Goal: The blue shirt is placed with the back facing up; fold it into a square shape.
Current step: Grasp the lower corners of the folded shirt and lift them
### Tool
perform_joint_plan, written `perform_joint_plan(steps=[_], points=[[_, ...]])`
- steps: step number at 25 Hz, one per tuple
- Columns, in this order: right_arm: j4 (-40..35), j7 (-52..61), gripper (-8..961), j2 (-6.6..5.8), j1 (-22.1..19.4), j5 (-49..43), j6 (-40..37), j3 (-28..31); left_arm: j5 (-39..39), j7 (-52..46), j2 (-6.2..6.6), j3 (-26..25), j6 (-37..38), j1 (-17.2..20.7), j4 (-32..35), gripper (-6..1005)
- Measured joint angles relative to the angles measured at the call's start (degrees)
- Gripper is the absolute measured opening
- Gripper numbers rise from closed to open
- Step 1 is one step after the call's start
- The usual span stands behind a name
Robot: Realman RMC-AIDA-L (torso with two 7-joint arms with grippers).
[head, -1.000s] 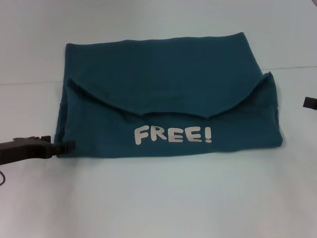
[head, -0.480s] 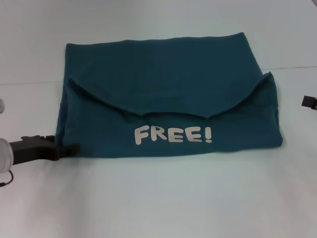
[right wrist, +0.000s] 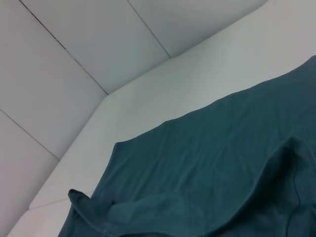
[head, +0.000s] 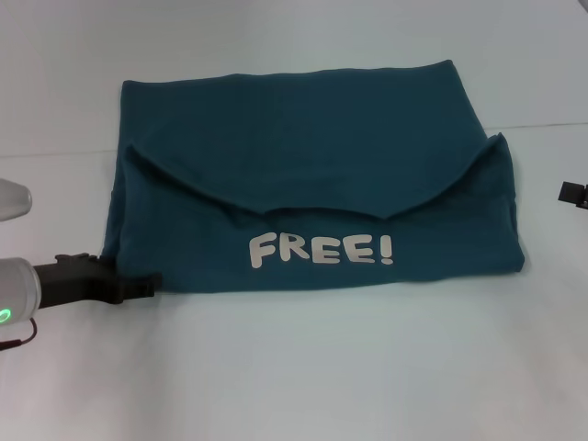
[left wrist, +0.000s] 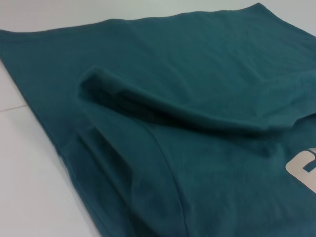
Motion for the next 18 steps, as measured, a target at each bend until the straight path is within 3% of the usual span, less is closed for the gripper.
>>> perform_joint_plan(steps=[18], points=[[0.03,-0.24,616,0.12,-0.15,0.0,0.28,0.03,2.67,-0.45,-0.43,1.19,2.22,0.08,2.02,825]])
